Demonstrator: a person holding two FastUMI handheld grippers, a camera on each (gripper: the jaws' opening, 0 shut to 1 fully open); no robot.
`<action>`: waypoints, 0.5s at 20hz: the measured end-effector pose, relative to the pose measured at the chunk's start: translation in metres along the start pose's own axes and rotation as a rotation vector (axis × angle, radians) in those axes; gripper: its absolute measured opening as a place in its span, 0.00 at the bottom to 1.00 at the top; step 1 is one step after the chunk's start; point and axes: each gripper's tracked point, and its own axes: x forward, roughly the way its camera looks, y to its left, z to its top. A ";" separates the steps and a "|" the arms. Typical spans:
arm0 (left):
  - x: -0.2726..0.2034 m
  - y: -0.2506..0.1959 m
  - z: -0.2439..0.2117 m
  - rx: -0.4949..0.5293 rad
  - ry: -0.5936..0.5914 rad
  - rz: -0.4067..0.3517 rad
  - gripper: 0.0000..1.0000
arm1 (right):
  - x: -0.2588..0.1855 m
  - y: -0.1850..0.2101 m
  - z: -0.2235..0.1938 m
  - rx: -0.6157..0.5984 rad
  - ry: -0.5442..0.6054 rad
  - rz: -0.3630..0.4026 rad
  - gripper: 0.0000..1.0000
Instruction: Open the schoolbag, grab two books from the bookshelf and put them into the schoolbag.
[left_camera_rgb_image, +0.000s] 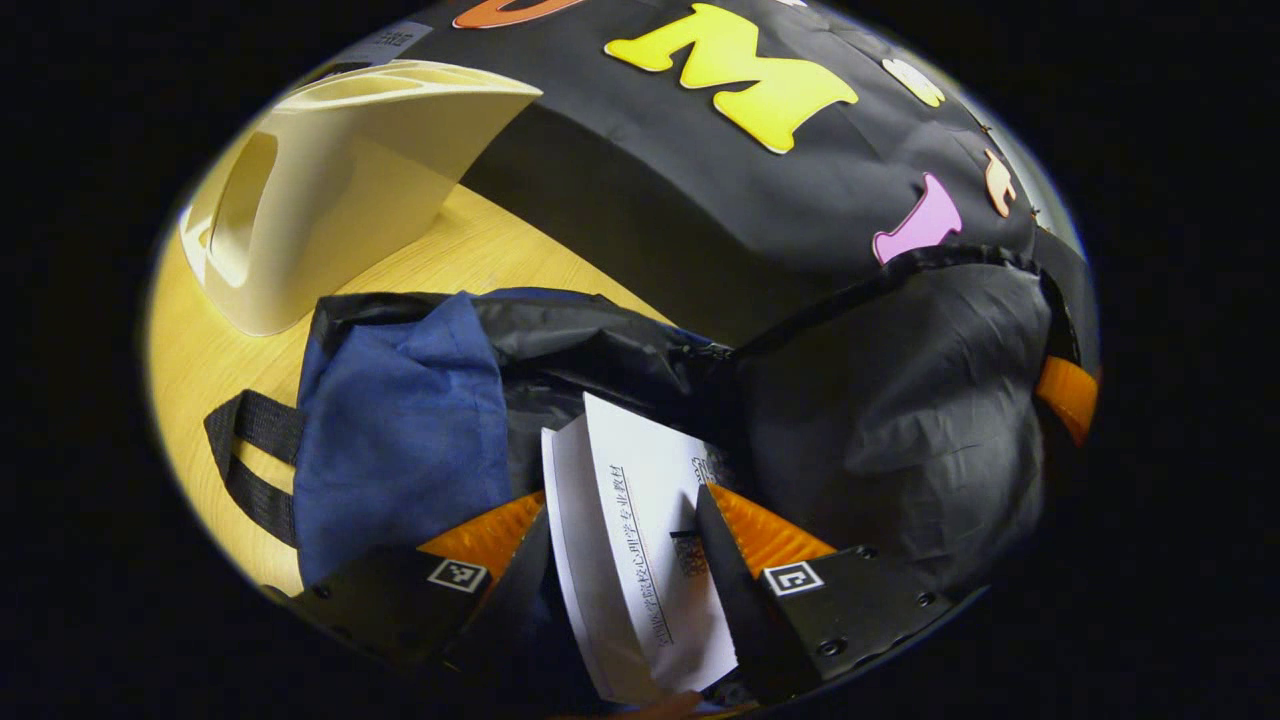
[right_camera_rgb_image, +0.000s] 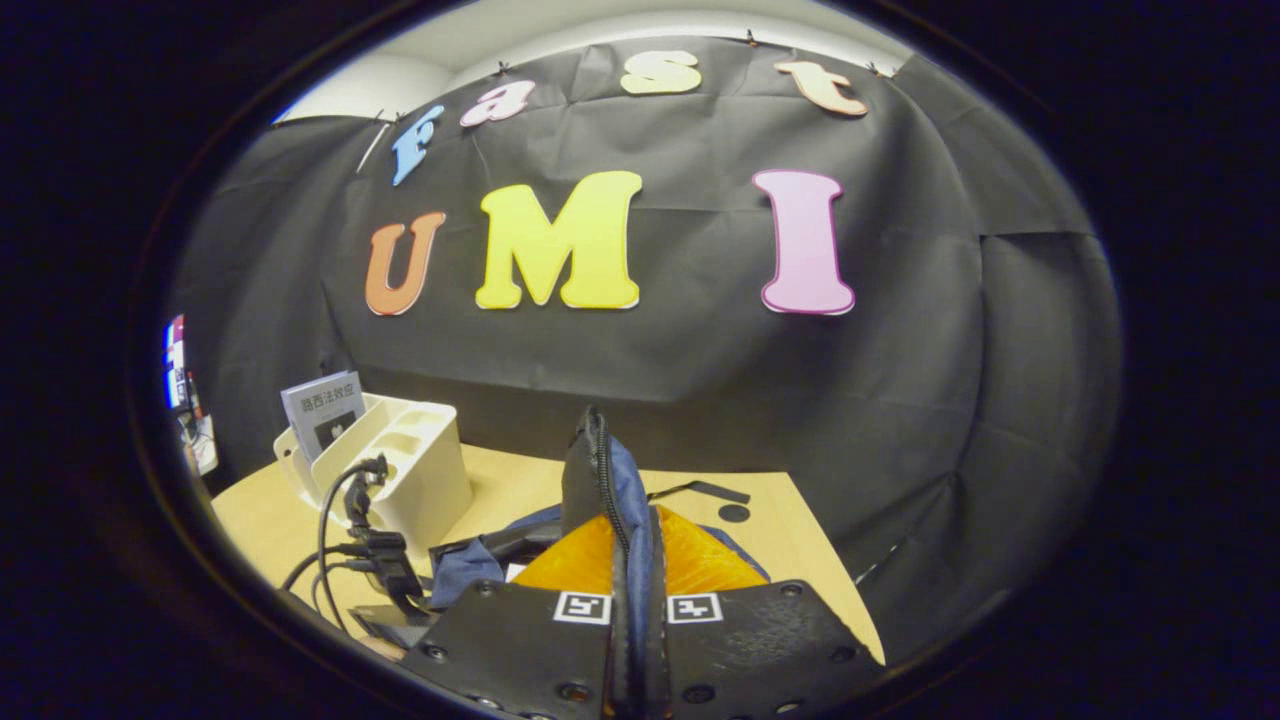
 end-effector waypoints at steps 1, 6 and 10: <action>-0.002 0.000 -0.001 0.041 0.016 -0.003 0.88 | -0.001 0.001 0.000 0.012 -0.006 0.003 0.06; -0.014 0.008 0.007 0.078 0.061 -0.002 0.91 | -0.005 0.001 -0.004 0.010 -0.011 -0.019 0.06; -0.044 0.031 0.026 0.165 0.045 0.039 0.91 | -0.007 0.005 -0.010 0.004 0.004 -0.033 0.06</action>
